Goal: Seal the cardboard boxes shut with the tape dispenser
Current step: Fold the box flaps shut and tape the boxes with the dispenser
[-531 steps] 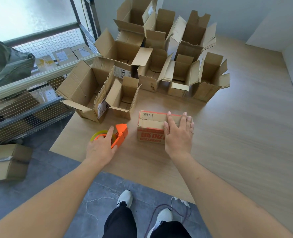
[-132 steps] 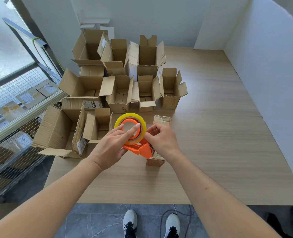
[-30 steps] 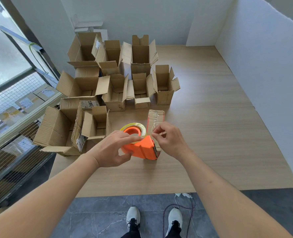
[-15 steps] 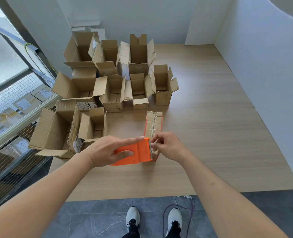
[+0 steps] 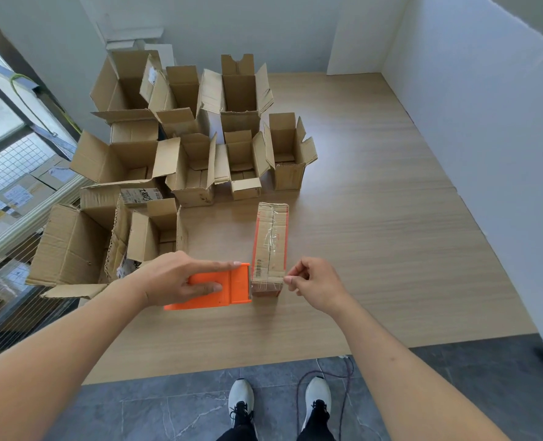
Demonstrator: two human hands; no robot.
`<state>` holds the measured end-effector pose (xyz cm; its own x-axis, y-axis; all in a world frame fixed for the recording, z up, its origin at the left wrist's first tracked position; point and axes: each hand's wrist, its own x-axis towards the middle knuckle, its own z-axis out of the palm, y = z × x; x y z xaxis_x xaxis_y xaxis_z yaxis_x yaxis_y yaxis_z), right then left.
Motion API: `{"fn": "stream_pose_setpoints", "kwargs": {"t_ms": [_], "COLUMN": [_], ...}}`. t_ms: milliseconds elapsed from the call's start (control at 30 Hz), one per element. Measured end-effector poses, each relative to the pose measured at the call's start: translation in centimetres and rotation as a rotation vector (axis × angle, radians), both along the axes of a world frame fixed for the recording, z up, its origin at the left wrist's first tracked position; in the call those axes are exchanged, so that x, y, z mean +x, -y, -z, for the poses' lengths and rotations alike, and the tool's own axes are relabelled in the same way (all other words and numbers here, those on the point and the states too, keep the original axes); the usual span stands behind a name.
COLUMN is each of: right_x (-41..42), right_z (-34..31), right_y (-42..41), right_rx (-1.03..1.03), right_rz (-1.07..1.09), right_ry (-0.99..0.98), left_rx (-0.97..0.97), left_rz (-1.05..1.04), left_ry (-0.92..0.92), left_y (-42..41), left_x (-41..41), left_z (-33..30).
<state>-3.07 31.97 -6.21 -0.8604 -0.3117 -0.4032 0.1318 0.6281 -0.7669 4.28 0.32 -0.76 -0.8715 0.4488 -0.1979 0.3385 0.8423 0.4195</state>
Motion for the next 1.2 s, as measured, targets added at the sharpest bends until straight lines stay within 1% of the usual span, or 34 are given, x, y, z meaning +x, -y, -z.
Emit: {"fn": "stream_pose_setpoints", "kwargs": {"t_ms": [300,500,633,700,767,800,900,967,1000,1133,1200], "right_x": [0.9,0.8,0.5,0.4,0.3,0.2,0.2,0.5,0.5,0.8,0.5], "right_z": [0.7,1.6,1.6,1.9,2.2,2.3,1.9,1.8,2.0,3.0,3.2], "right_y": [0.2,0.1,-0.4,-0.6,-0.7,-0.7,-0.1,0.8,1.2,2.0,1.7], "right_rx": [0.014,-0.005,0.089,0.166,0.151,0.107,-0.037,-0.040,-0.016,0.105,0.183], "right_rz": [0.046,0.084,0.114,0.117,0.089,0.032,-0.251,-0.391,-0.418,-0.336,-0.301], "right_ry": [-0.004,0.037,0.021,-0.043,-0.137,-0.200,-0.381,-0.455,-0.474,-0.556,-0.598], "left_rx": [-0.120,-0.123,-0.121,-0.129,-0.130,-0.130,-0.128,-0.117,-0.111,-0.072,-0.032], "left_rz": [-0.030,-0.010,0.003,0.002,0.001,-0.001,-0.013,-0.018,-0.020,-0.059,-0.117], "left_ry": [0.067,0.148,0.178,0.203,0.222,0.225,0.220,0.225,0.225,0.225,0.209], "left_y": [-0.8,-0.4,-0.5,-0.5,-0.4,-0.3,-0.4,-0.6,-0.8,-1.4,-1.9], "left_x": [-2.3,-3.3,-3.9,-4.2,-4.3,-4.3,-4.6,-4.6,-4.7,-4.5,-4.0], "left_z": [0.6,2.0,1.8,1.9,2.2,2.3,2.4,2.4,2.4,3.0,3.5]}}
